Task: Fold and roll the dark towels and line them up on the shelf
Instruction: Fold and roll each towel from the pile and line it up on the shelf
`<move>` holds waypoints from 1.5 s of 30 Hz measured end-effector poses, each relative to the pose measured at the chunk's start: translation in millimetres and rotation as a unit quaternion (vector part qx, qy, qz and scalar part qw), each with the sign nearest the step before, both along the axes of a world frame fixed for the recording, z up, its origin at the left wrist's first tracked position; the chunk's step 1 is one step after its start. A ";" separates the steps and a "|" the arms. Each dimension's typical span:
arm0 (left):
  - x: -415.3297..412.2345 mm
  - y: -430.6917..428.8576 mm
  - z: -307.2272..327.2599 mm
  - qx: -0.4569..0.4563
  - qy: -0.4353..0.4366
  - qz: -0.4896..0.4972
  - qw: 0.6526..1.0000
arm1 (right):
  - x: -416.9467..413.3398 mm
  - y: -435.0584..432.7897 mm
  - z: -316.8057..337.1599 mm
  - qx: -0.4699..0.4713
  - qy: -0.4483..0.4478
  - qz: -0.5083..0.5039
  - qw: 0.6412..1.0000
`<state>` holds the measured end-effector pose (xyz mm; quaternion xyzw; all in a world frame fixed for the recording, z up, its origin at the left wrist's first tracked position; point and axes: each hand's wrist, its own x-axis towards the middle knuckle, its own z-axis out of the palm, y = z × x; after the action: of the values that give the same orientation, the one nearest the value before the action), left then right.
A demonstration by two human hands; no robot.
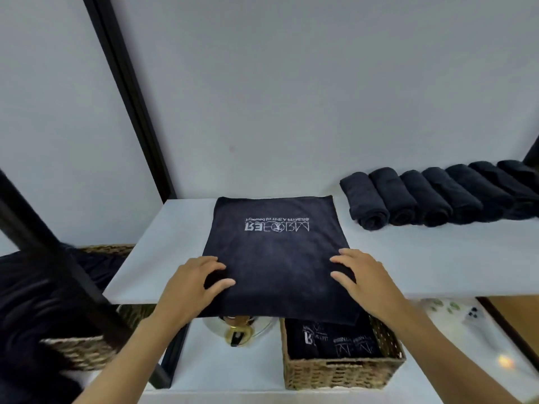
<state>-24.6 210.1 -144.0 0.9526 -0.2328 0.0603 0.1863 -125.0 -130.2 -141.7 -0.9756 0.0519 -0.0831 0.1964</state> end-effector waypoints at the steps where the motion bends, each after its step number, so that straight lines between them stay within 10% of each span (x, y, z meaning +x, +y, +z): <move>1: -13.3 7.7 -2.4 0.022 -0.009 -0.008 1.000 | -16.2 3.9 -4.1 -0.012 -0.009 -0.013 1.000; 6: -50.5 21.2 -18.7 0.148 -0.142 -0.025 0.978 | -66.3 34.0 -20.0 -0.121 -0.041 -0.173 0.977; 12: -59.0 21.9 -15.0 -0.074 -0.049 0.138 0.986 | -63.1 36.4 -24.9 0.282 -0.029 -0.217 0.934; 20: -71.1 1.5 -13.3 -0.306 0.105 0.251 0.912 | -59.7 37.6 -20.0 0.538 -0.088 -0.164 0.822; 27: -68.2 10.6 18.3 -0.582 0.186 0.192 0.768 | -66.9 28.1 20.8 0.539 -0.090 -0.075 0.834; 32: -70.1 15.0 45.0 -0.635 0.201 0.133 0.734 | -68.3 23.5 19.0 0.453 -0.093 -0.127 0.878; 41: -80.5 17.1 33.3 -0.637 0.268 0.176 0.701 | -72.1 28.1 8.7 0.471 -0.169 -0.205 0.842; 45: -81.6 22.6 23.1 -0.625 0.293 0.172 0.703 | -78.6 25.6 6.7 0.539 -0.070 -0.193 0.817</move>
<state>-106.2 232.7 -120.9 0.6110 0.0920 -0.0592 0.7840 -203.6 -104.6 -135.0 -0.6758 0.2617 -0.1458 0.6735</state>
